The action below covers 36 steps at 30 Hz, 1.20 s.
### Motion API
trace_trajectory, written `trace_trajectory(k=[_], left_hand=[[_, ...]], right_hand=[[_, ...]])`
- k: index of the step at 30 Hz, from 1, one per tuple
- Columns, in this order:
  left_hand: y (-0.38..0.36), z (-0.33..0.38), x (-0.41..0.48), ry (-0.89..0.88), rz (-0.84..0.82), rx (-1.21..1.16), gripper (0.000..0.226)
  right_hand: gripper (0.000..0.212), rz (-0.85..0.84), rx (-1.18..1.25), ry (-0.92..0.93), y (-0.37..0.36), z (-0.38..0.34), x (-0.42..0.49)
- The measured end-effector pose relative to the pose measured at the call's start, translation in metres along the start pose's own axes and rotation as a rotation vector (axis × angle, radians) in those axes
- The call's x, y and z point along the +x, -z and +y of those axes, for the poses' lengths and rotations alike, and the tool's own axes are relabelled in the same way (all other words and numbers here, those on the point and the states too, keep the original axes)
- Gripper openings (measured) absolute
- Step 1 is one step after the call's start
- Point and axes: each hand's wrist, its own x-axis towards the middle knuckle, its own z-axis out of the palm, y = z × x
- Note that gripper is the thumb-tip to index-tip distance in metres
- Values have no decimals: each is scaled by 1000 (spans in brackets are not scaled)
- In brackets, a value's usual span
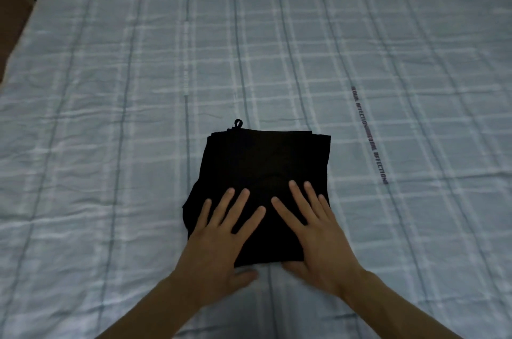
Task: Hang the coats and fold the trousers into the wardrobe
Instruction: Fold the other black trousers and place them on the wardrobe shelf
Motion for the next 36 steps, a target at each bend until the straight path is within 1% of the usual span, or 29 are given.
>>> trace_trajectory(k=[2, 4, 5, 6, 8, 10, 13, 17, 20, 23, 26, 30, 33, 36], left_hand=[[1, 0, -1, 0, 22, 33, 101], [2, 0, 0, 17, 38, 75, 103], [1, 0, 1, 31, 69, 99, 100], [0, 0, 2, 38, 117, 127, 93], [-1, 1, 4, 36, 217, 193, 74], [0, 2, 7, 42, 286, 250, 63], [8, 4, 12, 62, 336, 265, 55], [47, 16, 2, 84, 474, 239, 45], [98, 36, -33, 128, 531, 233, 44], [158, 62, -84, 208, 559, 224, 40], [204, 90, -148, 302, 608, 253, 24], [255, 140, -250, 450, 628, 308, 20], [282, 171, -322, 598, 624, 369, 23], [298, 196, -385, 749, 612, 374, 38]], right_hand=[[101, 35, -40, 2, -1, -1, -1], [108, 79, -82, -8, -5, -3, -2], [110, 109, -100, -13, -7, -5, -2], [110, 148, -115, -17, -9, -7, -2], [104, 235, -137, -14, -12, -9, -1], [96, 290, -161, -21, -14, -8, 1], [84, 332, -164, -30, -9, -9, 4], [80, 404, -91, 12, 34, -18, -4], [77, 443, -13, 111, 88, -37, -24], [61, 421, 52, 223, 150, -67, -46], [49, 388, 47, 367, 198, -105, -69], [40, 385, 35, 581, 247, -172, -115], [42, 407, 43, 732, 274, -226, -143], [55, 441, 24, 915, 291, -278, -160]])
